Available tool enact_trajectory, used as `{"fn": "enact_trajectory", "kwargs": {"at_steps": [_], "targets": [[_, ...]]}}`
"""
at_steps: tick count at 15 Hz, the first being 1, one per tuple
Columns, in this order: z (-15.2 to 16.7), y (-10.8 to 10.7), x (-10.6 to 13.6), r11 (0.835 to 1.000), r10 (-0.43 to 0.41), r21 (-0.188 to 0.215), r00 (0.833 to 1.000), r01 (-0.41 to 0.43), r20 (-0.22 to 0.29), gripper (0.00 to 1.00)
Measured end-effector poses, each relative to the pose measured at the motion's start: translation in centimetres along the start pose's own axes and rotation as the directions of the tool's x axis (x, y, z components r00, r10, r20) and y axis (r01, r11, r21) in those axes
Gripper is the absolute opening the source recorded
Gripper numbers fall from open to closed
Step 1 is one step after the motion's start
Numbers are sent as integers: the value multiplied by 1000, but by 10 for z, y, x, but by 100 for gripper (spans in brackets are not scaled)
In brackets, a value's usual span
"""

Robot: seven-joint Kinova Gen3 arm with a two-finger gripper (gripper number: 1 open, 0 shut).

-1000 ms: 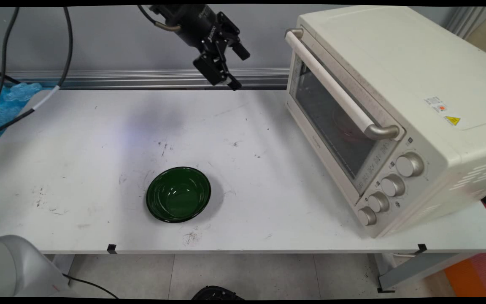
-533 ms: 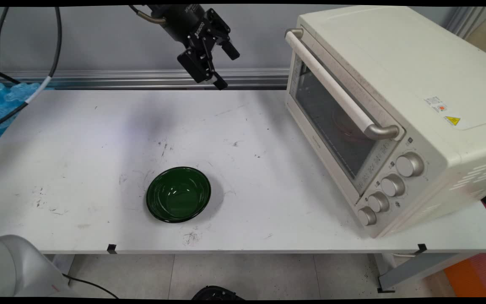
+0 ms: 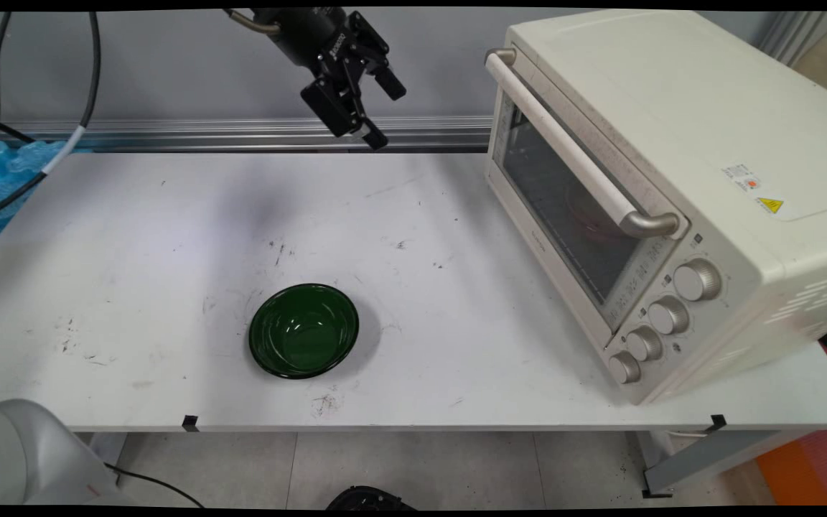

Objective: Open the oven

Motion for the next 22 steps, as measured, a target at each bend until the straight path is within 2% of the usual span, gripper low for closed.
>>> {"fn": "enact_trajectory", "kwargs": {"at_steps": [4,9,14,20,21,22], "targets": [[8,7,14,992,-120,23,992,121,-34,100],[27,14,47,974,-214,49,972,220,-97,100],[45,14,77,966,-232,84,964,244,-130,100],[67,13,112,947,-248,174,960,269,-134,100],[70,12,117,943,-255,187,958,277,-132,0],[72,12,120,938,-262,197,956,284,-130,0]]}}
